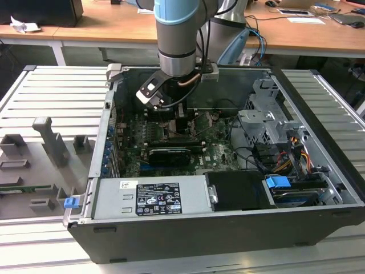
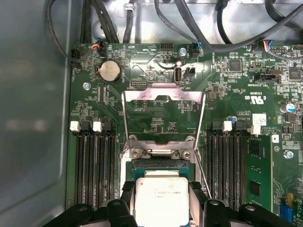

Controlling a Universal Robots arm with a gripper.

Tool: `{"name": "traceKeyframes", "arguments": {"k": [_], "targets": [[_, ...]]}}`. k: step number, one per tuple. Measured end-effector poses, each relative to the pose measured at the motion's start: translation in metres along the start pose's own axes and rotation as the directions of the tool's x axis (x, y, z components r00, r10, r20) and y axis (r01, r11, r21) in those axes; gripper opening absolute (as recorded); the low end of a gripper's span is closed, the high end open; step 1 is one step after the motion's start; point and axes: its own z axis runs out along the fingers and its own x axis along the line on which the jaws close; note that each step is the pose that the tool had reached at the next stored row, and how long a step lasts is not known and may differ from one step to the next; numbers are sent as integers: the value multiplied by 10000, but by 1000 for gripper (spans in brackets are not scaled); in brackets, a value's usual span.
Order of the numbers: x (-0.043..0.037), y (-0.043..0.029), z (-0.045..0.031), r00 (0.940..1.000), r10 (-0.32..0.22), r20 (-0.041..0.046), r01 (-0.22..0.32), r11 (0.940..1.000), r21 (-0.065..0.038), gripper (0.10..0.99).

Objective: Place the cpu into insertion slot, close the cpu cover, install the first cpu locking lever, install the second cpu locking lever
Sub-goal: 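Place the cpu into insertion slot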

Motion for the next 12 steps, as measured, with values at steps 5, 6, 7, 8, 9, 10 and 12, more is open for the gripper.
{"name": "traceKeyframes", "arguments": {"k": [5,6,7,8,9,10,12], "targets": [[1,-5,52,9998,192,17,-192,9998,-5,541],[0,-7,72,9998,192,34,-192,9998,-5,541],[0,-8,85,9998,190,54,-190,9998,-5,541],[-1,-9,96,9998,189,68,-189,9998,-6,541],[-1,-10,103,9998,193,76,-193,9998,-6,541],[-1,-10,106,9998,197,77,-197,9998,-6,541],[-1,-11,121,9998,202,81,-202,9998,-7,541]]}}
